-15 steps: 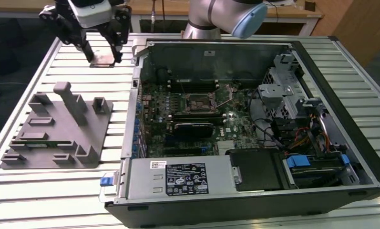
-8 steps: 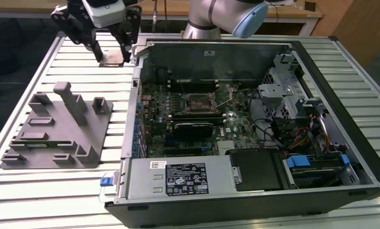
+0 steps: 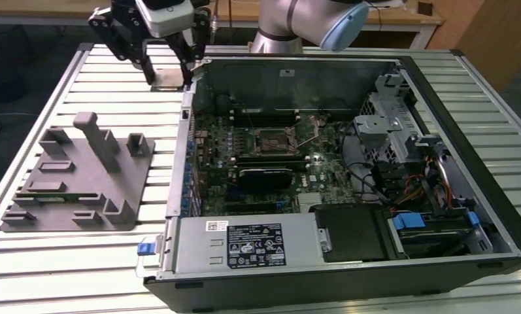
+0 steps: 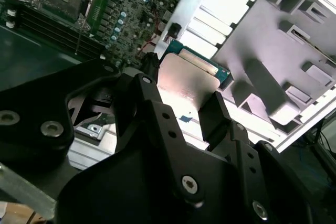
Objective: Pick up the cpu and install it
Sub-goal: 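Pick up the cpu and move it towards the insertion slot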
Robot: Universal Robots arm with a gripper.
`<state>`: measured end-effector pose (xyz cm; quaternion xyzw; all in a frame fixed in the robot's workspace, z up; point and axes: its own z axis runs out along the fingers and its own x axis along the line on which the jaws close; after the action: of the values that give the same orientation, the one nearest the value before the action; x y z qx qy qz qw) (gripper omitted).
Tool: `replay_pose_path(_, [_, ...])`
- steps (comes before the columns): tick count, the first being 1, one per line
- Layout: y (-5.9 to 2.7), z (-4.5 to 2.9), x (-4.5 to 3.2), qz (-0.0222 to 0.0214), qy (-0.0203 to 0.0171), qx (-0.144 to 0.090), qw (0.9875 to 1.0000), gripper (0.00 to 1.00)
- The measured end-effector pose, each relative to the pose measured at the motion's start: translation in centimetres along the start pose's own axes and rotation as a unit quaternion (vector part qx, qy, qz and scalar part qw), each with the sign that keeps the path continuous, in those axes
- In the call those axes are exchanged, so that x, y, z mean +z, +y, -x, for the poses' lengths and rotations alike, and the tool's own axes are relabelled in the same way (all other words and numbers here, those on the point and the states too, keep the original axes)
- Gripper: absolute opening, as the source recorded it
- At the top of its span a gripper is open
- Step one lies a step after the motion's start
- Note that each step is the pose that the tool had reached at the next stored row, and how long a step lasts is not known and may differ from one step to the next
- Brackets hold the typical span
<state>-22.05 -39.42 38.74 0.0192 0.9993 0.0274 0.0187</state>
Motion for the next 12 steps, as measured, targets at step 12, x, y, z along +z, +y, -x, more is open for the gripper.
replay_pose_path(12, [0.23,3.31,0.16,0.0,0.0,0.0,1.0,0.55])
